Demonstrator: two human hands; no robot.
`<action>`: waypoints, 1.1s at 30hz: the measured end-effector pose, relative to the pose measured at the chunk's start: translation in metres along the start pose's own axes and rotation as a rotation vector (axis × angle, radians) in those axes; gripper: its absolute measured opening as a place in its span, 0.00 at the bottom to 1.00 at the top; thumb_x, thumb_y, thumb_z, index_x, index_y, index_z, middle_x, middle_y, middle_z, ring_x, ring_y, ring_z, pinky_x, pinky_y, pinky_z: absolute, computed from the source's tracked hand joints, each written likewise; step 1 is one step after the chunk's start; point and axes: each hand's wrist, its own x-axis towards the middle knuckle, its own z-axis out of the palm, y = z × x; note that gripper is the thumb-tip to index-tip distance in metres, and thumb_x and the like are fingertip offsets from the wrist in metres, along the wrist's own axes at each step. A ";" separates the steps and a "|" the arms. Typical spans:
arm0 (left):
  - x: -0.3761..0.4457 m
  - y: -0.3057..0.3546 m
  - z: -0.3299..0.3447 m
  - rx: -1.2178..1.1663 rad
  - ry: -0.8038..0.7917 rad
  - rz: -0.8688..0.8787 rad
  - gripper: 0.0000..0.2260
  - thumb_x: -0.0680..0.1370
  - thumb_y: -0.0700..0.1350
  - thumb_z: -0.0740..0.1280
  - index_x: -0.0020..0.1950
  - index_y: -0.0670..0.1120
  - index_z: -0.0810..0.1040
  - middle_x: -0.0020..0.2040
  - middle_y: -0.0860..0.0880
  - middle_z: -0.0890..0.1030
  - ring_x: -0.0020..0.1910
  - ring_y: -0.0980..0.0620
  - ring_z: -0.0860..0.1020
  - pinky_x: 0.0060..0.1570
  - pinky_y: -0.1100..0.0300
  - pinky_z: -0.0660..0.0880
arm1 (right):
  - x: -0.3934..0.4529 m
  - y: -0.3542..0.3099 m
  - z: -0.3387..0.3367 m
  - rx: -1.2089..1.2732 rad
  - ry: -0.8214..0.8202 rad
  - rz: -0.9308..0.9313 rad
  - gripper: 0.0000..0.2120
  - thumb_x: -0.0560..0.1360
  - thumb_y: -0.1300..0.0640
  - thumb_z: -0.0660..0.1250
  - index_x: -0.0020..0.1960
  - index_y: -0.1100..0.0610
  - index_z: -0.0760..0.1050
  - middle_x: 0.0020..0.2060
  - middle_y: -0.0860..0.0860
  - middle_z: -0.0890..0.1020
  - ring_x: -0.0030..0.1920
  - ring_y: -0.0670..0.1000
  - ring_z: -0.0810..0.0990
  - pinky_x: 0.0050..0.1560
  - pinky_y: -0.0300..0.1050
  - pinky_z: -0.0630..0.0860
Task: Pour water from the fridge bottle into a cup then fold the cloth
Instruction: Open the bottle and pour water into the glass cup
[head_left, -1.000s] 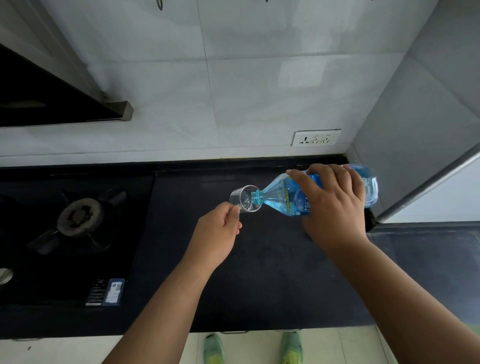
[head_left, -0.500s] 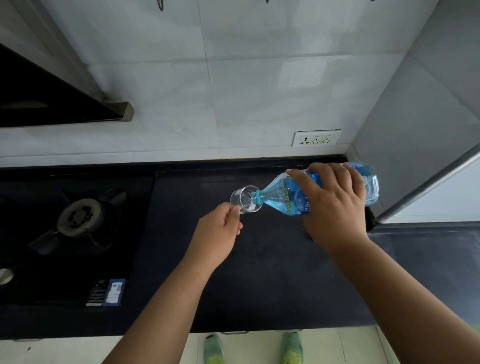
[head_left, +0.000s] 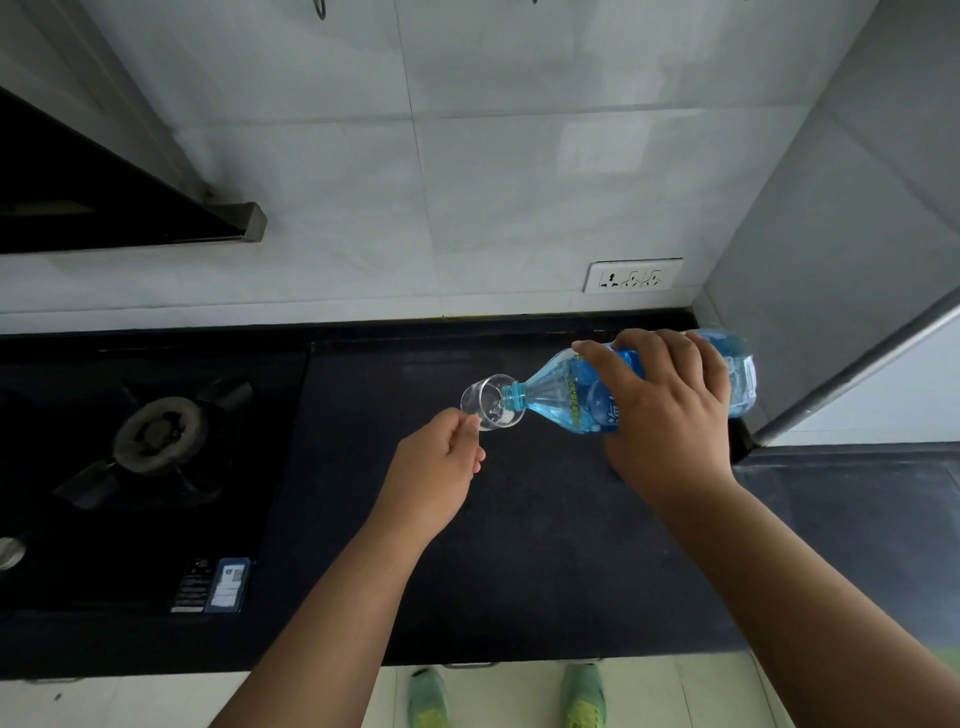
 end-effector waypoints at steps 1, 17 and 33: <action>0.000 -0.001 0.000 -0.004 0.002 -0.002 0.13 0.87 0.54 0.58 0.47 0.52 0.78 0.43 0.53 0.84 0.44 0.56 0.83 0.51 0.52 0.83 | 0.000 0.000 0.001 0.001 -0.008 0.003 0.41 0.60 0.59 0.78 0.73 0.46 0.75 0.65 0.53 0.77 0.69 0.61 0.70 0.76 0.62 0.58; 0.004 -0.021 0.013 -0.221 -0.008 -0.075 0.15 0.86 0.52 0.60 0.47 0.49 0.80 0.42 0.51 0.86 0.38 0.60 0.82 0.45 0.61 0.81 | -0.012 0.006 0.027 0.307 -0.289 0.232 0.40 0.68 0.55 0.76 0.76 0.41 0.64 0.70 0.47 0.72 0.72 0.56 0.68 0.73 0.57 0.63; 0.017 -0.119 0.058 -0.274 -0.113 -0.413 0.14 0.87 0.49 0.58 0.49 0.44 0.78 0.48 0.43 0.86 0.45 0.51 0.83 0.47 0.58 0.82 | -0.076 0.013 0.098 0.615 -0.553 0.523 0.41 0.63 0.53 0.82 0.71 0.50 0.67 0.60 0.45 0.74 0.60 0.51 0.77 0.55 0.47 0.73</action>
